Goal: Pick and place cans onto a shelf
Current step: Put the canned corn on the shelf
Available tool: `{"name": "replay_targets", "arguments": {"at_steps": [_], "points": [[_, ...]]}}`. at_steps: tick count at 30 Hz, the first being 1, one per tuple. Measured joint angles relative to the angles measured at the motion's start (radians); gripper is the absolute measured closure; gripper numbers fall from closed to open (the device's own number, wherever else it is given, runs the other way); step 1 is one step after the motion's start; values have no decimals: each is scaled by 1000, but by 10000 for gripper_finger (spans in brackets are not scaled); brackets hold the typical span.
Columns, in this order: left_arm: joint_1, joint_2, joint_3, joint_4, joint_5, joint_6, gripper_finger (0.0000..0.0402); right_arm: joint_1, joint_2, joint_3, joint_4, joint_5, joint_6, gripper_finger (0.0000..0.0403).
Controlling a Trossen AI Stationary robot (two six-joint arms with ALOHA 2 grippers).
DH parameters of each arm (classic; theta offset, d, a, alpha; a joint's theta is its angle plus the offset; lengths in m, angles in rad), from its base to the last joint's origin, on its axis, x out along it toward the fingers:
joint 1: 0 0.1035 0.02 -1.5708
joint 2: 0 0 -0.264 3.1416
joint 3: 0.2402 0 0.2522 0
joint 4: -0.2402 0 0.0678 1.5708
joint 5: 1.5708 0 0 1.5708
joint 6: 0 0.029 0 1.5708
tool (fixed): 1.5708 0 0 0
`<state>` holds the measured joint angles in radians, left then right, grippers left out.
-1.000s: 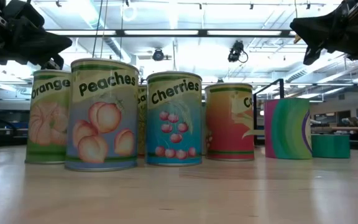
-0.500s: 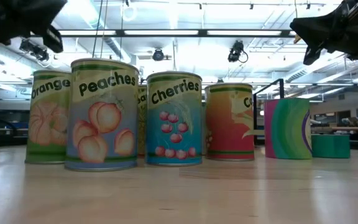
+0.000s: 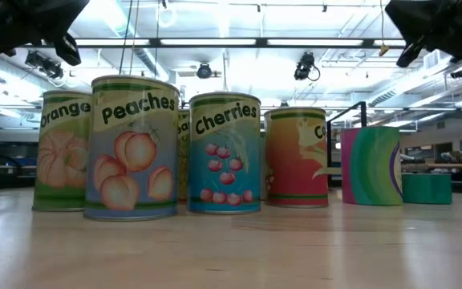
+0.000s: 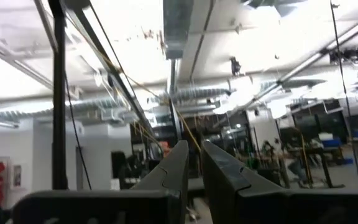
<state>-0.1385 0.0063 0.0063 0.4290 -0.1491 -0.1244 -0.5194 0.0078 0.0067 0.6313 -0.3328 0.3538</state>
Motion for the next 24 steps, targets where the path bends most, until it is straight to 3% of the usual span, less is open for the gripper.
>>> {"name": "replay_targets", "arguments": {"at_steps": [5,12,16,24], "points": [[0,0,0,-9,-46,-70,380,0,0,0,19,-1,43,353],[0,66,0,-31,-79,-32,275,0,51,13,-43,-36,-39,353],[0,129,6,-49,-69,23,224,0,155,67,-134,-26,-43,353],[0,288,101,-133,-64,29,173,37,419,122,-132,-24,-90,353]]}}
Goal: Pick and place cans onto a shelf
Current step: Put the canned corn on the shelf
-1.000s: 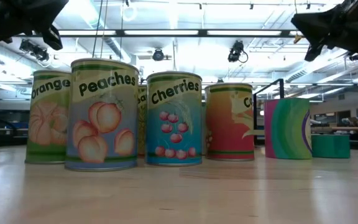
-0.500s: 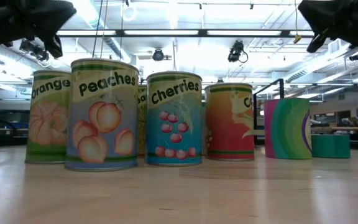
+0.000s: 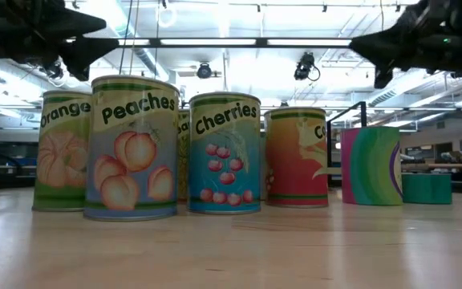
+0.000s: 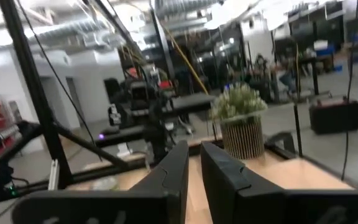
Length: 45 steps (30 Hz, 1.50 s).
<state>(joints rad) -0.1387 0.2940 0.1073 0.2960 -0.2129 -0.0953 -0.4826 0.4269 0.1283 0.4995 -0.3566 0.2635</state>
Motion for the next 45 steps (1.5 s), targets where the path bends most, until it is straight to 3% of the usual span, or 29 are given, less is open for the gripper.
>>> {"name": "replay_targets", "arguments": {"at_steps": [4,10,16,27,40,45], "points": [[0,42,42,-10,0,19,151,25,89,37,35,-3,-48,353],[0,66,54,-15,1,29,139,97,190,123,76,-91,-183,353],[-1,66,55,-15,1,24,148,182,292,237,45,40,-187,353],[-1,66,55,6,0,29,150,351,618,519,-422,170,-318,353],[1,66,56,5,-34,29,150,542,900,820,-881,355,-242,353],[1,66,56,5,-35,29,150,598,1007,913,-998,361,-157,353]]}}
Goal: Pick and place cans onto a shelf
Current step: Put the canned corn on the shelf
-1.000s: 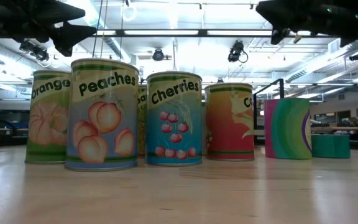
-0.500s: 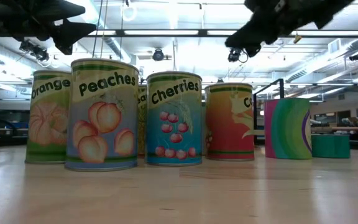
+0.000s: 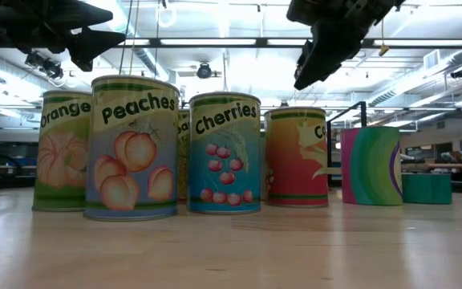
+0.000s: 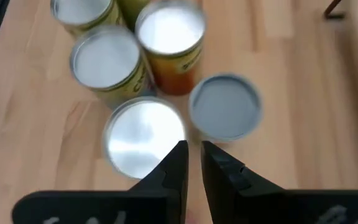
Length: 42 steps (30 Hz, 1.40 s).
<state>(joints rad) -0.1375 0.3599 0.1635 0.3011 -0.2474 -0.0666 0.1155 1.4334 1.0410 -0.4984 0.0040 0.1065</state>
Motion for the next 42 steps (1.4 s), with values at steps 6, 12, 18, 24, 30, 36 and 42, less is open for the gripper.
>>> {"name": "replay_targets", "arguments": {"at_steps": [6,12,18,24,30,36,42], "points": [[0,0,0,-1,0,0,150,52,103,118,-130,11,-79,326],[0,0,0,-1,0,1,152,133,231,300,-332,102,-111,211],[0,0,0,-3,0,1,152,167,367,488,-586,132,-45,72],[0,0,0,-14,0,0,153,159,480,553,-684,134,33,7],[0,0,0,-32,0,0,153,164,529,557,-662,136,31,20],[0,0,0,-31,0,0,153,164,530,558,-584,170,22,20],[0,0,0,-39,0,-1,154,165,530,539,-523,188,-3,21]]}}
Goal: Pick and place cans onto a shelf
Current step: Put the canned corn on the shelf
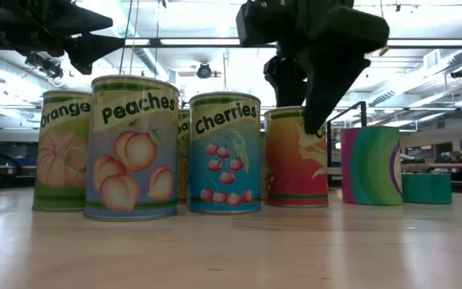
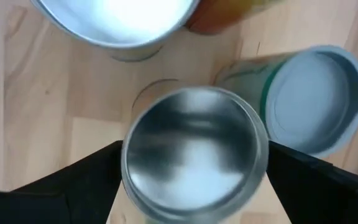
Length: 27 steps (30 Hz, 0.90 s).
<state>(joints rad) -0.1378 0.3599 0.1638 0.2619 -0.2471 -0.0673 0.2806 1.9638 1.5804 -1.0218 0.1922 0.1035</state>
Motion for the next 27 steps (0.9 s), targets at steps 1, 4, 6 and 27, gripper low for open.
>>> {"name": "replay_targets", "arguments": {"at_steps": [1,4,6,27], "points": [[0,0,0,0,0,0,154,0,0,0,10,-1,-2,21],[0,0,0,11,0,0,154,0,-1,-9,39,-3,-14,25],[0,0,0,48,0,3,154,0,0,-17,62,-3,-17,32],[1,0,0,151,-138,88,155,-87,3,190,-200,-55,165,71]]}}
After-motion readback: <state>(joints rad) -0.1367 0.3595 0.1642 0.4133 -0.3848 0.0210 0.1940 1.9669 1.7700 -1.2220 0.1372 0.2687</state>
